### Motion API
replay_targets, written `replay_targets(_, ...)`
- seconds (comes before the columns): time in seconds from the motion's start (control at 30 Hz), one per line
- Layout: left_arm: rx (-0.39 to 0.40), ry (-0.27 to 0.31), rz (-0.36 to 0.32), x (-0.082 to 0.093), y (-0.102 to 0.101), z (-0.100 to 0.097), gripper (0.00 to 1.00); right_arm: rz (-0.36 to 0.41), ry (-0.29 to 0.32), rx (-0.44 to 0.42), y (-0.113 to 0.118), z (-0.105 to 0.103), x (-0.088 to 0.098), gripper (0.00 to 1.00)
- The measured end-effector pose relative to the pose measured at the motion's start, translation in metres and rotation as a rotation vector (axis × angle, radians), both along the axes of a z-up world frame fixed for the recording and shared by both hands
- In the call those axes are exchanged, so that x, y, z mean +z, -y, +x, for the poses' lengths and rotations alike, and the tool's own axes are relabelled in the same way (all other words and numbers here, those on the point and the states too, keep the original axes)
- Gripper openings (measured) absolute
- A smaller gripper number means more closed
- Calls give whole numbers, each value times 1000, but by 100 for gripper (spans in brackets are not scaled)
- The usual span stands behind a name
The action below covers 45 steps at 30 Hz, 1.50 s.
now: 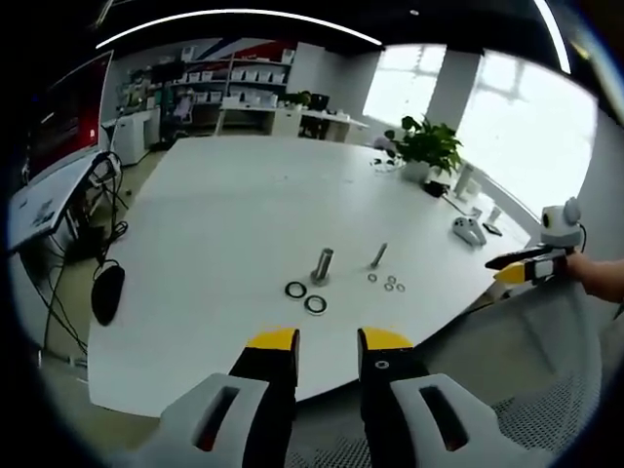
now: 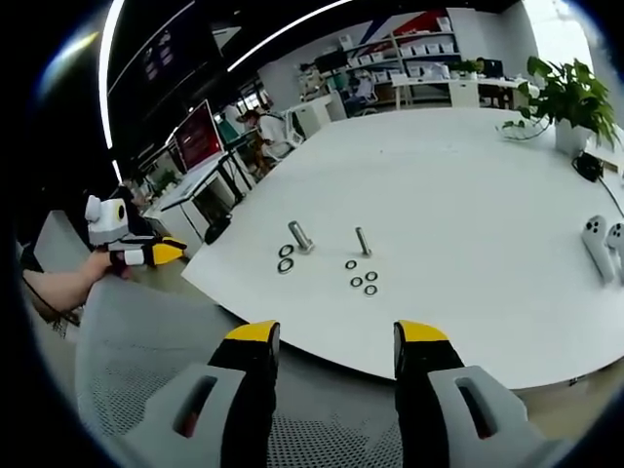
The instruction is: Place the washer onto the threaded stud by aligning its center hole with the stud, sliding it down to the base, and recovering from edge contact or off-axis alignment until the washer reaches the visible bottom stop.
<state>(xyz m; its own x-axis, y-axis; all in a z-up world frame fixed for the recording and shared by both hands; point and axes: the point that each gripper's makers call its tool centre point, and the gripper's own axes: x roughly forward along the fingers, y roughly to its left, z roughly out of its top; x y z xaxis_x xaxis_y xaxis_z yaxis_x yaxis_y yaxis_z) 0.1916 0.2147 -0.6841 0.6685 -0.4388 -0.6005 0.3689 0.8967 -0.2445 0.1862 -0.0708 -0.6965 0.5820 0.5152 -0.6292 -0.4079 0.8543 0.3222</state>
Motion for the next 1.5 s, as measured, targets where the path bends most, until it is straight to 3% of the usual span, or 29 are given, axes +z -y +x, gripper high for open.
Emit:
replay_targets(0.7, -11, -35, 13, -6, -1, -4, 22, 7, 12, 8, -3, 0, 2, 48)
replay_targets(0.9, -11, -15, 13, -2, 0, -2, 22, 2, 6, 10, -2, 0, 1, 48)
replay_targets(1.0, -32, -35, 40, -7, 1, -4, 22, -6, 0, 12, -2, -1, 0, 48)
replay_targets(1.47, -52, -62, 39, -6, 5, -6, 25, 6, 5, -13, 2, 1, 1, 47)
replay_targets(1.5, -47, -35, 45, -1, 3, -2, 24, 6, 5, -13, 2, 2, 1, 47)
